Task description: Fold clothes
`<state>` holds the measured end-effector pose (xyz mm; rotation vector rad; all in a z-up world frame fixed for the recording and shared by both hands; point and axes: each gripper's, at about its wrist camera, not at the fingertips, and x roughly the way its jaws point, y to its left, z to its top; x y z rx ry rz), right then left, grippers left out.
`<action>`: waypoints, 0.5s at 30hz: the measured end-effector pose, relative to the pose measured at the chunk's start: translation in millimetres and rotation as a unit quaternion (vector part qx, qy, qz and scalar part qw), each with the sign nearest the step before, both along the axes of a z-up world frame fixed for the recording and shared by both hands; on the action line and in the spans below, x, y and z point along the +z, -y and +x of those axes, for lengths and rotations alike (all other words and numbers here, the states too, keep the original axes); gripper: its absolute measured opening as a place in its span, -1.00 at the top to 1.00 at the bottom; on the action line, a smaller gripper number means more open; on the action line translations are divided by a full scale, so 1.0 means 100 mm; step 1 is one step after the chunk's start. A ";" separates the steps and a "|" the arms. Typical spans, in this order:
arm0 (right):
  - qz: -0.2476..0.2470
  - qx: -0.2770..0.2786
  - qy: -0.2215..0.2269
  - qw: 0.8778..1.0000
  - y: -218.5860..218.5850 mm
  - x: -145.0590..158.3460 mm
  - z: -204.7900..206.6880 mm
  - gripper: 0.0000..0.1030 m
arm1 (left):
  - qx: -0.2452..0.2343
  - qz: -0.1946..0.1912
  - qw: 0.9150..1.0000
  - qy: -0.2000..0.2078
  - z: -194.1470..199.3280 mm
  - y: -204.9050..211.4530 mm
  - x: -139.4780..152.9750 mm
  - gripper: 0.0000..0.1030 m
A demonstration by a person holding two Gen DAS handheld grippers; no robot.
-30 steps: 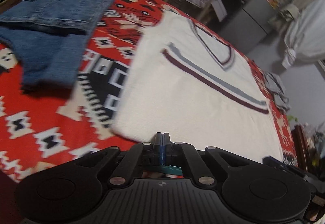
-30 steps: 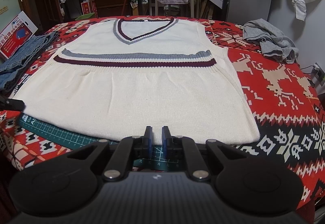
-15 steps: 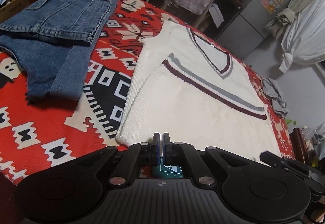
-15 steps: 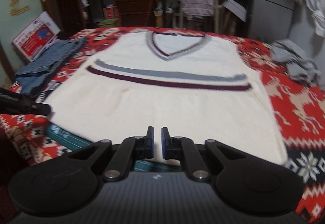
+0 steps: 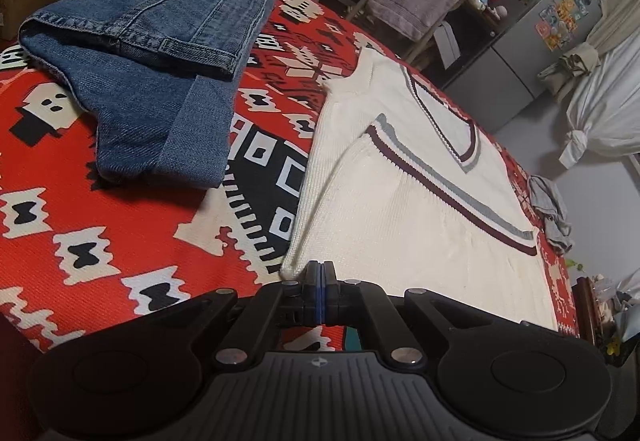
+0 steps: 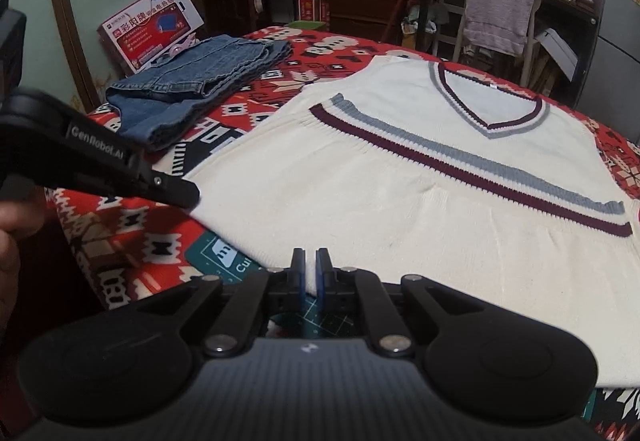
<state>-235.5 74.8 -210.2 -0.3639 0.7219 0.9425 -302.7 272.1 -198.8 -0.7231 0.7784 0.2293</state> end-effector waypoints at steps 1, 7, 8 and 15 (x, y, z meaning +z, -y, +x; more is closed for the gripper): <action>-0.001 0.001 0.002 1.000 0.02 0.00 -0.01 0.90 | 0.000 -0.004 1.000 0.001 0.00 -0.01 0.00 0.95; -0.005 -0.045 -0.003 0.999 0.36 0.03 0.15 0.89 | 0.002 -0.018 1.000 0.006 -0.02 -0.05 -0.02 0.95; -0.006 -0.054 -0.004 0.999 0.42 0.04 0.18 0.89 | 0.002 -0.019 1.000 0.007 -0.02 -0.05 -0.02 0.95; -0.006 -0.124 -0.018 0.992 0.92 0.05 0.37 0.89 | 0.005 -0.033 0.999 0.009 -0.03 -0.08 -0.04 0.95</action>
